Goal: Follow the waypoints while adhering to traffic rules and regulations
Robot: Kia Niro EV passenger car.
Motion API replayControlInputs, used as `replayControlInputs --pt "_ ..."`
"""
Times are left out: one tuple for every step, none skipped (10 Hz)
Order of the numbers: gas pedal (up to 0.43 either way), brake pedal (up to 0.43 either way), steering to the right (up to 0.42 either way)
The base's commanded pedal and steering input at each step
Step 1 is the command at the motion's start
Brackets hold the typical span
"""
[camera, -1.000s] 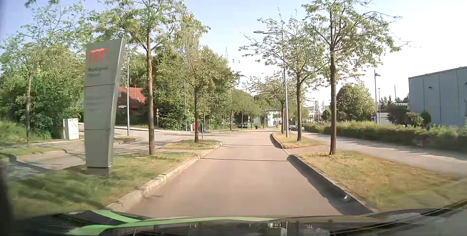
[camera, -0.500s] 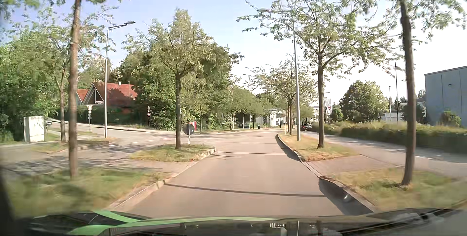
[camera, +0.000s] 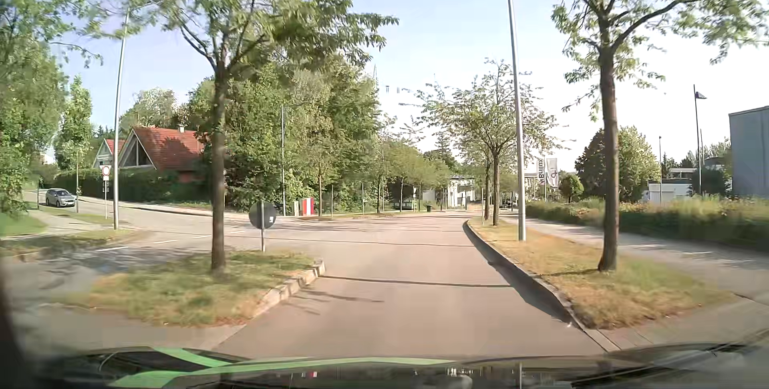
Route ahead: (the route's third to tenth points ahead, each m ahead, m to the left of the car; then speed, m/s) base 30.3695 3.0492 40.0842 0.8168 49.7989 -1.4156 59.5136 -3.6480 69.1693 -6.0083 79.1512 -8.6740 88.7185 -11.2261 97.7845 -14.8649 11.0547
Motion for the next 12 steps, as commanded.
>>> replayControlInputs --pt "0.0 0.0 0.002" --pt "0.0 0.0 0.003" --pt "0.0 0.0 0.003" --pt "0.0 0.0 0.002" --pt "0.0 0.0 0.0" --pt "0.0 0.0 0.0" --pt "0.0 0.0 0.0" --pt "0.0 0.0 0.0" --pt "0.0 0.0 0.0" --pt "0.0 0.0 0.0" --pt "0.0 0.0 0.0" --pt "0.0 0.0 0.0"
